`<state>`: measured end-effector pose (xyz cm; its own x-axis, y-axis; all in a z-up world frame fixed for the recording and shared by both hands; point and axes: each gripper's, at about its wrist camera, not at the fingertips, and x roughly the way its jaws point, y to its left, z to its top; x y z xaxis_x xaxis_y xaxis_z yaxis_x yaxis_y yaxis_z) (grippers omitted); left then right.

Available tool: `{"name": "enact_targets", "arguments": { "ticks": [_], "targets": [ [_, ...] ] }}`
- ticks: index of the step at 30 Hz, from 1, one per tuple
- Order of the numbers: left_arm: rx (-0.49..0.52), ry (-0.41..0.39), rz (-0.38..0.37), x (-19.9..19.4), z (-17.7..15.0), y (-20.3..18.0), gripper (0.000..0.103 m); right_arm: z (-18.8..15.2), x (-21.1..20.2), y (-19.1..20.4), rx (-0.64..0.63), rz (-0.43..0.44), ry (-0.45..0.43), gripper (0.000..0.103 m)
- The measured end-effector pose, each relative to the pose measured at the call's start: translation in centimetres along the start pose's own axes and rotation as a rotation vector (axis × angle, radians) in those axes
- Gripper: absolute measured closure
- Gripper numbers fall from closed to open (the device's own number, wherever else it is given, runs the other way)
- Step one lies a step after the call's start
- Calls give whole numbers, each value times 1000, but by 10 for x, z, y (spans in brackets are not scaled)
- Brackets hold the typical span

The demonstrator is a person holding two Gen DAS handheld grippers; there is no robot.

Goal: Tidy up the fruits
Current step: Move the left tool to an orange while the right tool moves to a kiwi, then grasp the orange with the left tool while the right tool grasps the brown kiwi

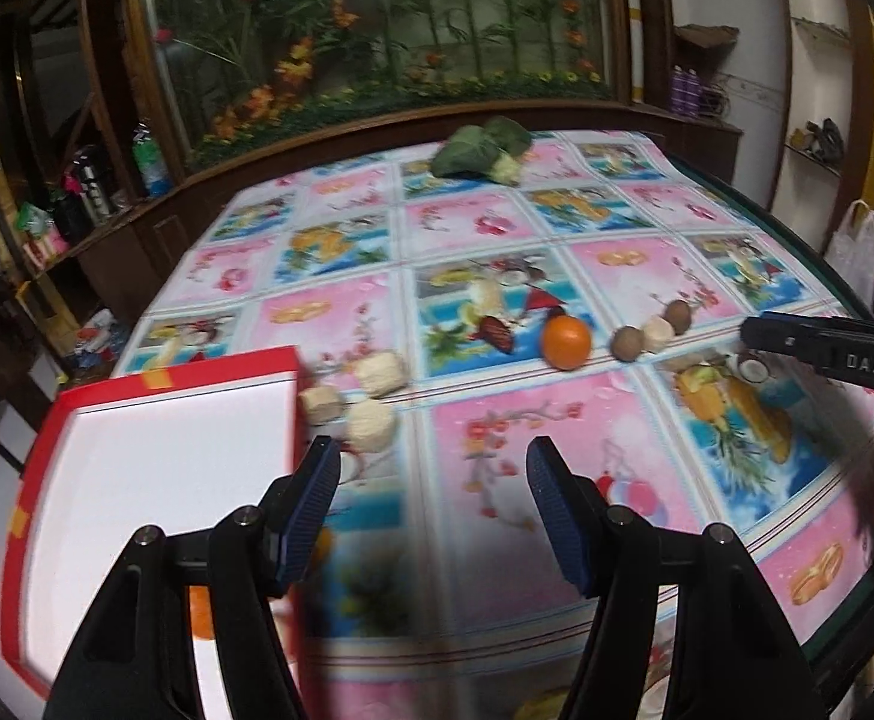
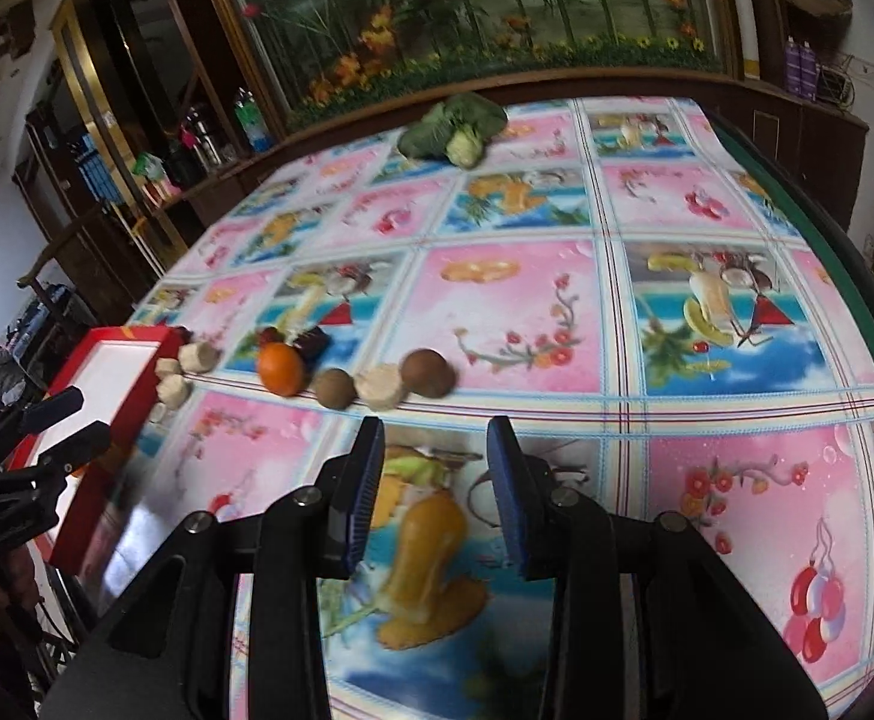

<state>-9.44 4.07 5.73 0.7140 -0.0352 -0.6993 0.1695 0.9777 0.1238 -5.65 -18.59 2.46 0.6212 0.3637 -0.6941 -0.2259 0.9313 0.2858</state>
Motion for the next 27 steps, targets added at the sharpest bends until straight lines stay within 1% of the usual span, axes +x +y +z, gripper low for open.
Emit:
{"name": "enact_targets", "arguments": {
  "ticks": [5,7,11,13,15,19,23,27],
  "targets": [
    [1,30,-52,21,11,-12,39,17,19,10,-41,-21,14,66],
    [-10,53,-67,30,17,-14,39,25,31,11,-39,-26,37,66],
    [-28,78,-92,44,25,-19,39,33,50,5,-2,14,77,66],
    [-30,86,-110,50,30,-22,39,31,57,1,11,25,104,66],
    [-38,98,-125,58,35,-27,39,30,56,0,12,36,101,67],
    [-37,115,-152,73,44,-37,39,29,57,-6,26,46,98,75],
    [-42,150,-161,91,48,-44,39,29,56,-7,28,46,95,75],
    [-45,163,-166,101,49,-49,41,28,54,-9,37,53,95,75]
  ]
}}
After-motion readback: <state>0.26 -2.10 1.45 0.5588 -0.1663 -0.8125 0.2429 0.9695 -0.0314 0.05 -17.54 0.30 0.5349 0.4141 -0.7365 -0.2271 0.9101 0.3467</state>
